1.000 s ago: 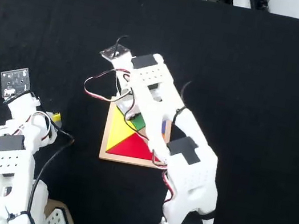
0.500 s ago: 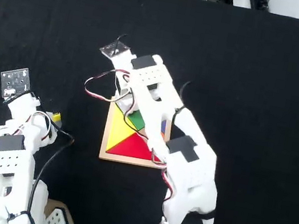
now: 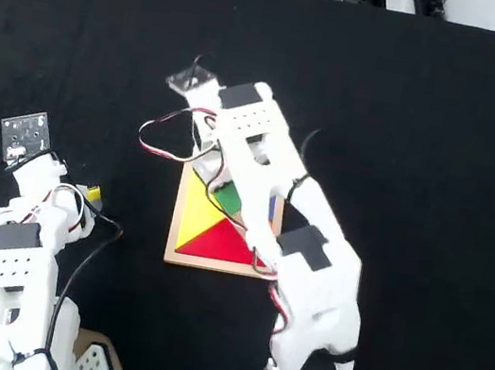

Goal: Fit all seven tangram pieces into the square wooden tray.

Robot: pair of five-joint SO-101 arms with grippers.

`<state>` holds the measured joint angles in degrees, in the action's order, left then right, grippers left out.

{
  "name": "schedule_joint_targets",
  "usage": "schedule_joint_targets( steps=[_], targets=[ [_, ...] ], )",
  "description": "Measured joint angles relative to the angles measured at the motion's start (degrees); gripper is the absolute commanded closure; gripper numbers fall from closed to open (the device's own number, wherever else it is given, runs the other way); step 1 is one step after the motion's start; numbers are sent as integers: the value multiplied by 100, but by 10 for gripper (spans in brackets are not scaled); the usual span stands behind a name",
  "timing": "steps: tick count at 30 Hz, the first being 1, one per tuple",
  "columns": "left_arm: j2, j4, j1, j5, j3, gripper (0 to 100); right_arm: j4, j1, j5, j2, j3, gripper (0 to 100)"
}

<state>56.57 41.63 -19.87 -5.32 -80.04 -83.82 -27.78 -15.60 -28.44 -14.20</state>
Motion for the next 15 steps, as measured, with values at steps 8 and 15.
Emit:
schedule_joint_targets(
  steps=[8, 15],
  targets=[
    [0, 0, 0, 0, 0, 762, -413, 1081, 0, 1802, 79, 988],
    [0, 0, 0, 0, 0, 762, 0, 2558, -800, 3112, 2057, 988]
  ],
)
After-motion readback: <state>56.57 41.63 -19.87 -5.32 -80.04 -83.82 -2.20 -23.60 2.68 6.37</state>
